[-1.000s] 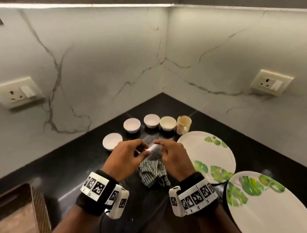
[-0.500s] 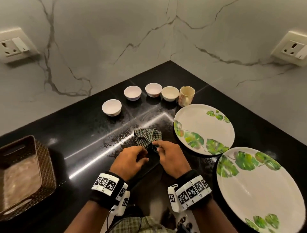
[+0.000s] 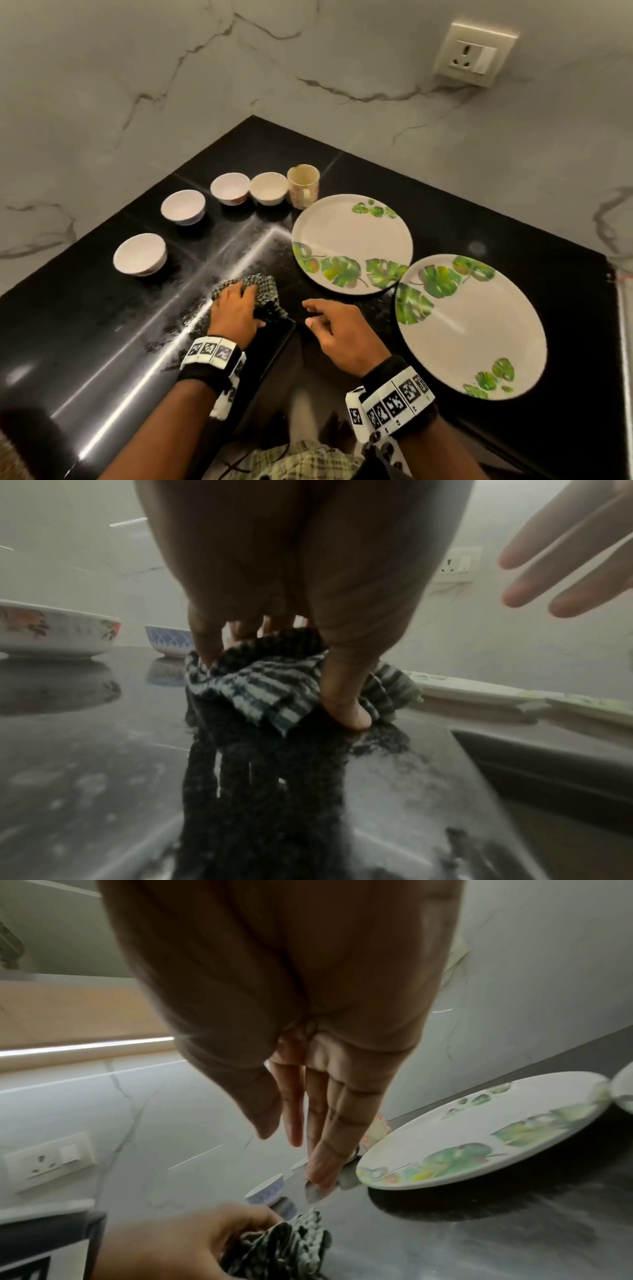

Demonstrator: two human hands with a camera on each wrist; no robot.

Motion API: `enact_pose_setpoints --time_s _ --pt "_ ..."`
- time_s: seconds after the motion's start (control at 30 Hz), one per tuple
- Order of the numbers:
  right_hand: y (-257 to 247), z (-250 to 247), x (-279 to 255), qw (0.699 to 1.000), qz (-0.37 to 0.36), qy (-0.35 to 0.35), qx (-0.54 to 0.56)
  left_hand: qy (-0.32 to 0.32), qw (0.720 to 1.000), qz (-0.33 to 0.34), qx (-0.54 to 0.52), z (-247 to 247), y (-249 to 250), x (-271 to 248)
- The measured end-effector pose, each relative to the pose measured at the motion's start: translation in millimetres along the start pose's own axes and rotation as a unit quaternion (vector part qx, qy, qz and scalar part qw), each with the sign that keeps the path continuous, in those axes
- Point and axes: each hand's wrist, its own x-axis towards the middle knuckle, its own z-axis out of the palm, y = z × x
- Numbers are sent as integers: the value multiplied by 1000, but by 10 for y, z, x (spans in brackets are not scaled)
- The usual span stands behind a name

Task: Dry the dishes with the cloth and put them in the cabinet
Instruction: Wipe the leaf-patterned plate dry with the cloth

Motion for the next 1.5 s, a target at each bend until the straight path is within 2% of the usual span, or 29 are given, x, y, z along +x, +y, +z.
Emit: enact_pose_setpoints --time_s 0.1,0.2,0.27,0.37,0.43,0.5,0.6,0.67,0.73,0.8,0.83,0.9,0.97,1.03,1.27,1.33,1.4,1.5 --pt "86 -74 -122 999 34 27 12 83 994 49 -50 -18 -90 -17" --pt "166 -119 -225 997 58 49 30 101 983 68 -135 -195 -36 -160" --pt "202 -148 -275 996 52 50 53 78 970 127 -190 -374 93 -296" --pt "178 -178 -362 997 23 40 68 -23 920 244 -307 -643 473 -455" --pt "170 -185 -431 991 13 83 104 -71 886 287 -356 -668 768 -434" --pt "179 -233 -513 976 24 165 140 -70 869 307 -382 -603 1042 -354" --pt "253 -402 -674 949 94 272 126 -59 869 307 -384 -434 1343 -218" --pt "350 -526 -813 924 152 334 111 -103 859 270 -424 -325 1512 -175" --pt "458 -608 -965 891 206 382 137 -167 848 195 -464 -134 1663 -122" --pt "589 -659 -1108 850 243 426 194 -181 879 148 -416 79 1811 -39" --pt "644 -675 -1175 828 250 445 233 -186 897 137 -377 193 1881 16" --pt "716 -692 -1290 786 248 482 297 -207 914 126 -325 363 2042 79" --pt "736 -704 -1380 749 237 516 341 -229 914 112 -316 528 2194 142" --pt "730 -719 -1446 721 223 536 379 -220 915 95 -324 615 2349 142" --pt "728 -785 -1581 677 194 539 461 -153 935 54 -315 575 2613 19" --pt "744 -818 -1587 657 185 550 481 -177 913 56 -363 581 2612 -5" --pt "751 -876 -1582 640 187 558 494 -198 863 55 -462 603 2571 -18" --pt "707 -985 -1547 638 186 561 493 -145 820 82 -548 392 2531 -134"
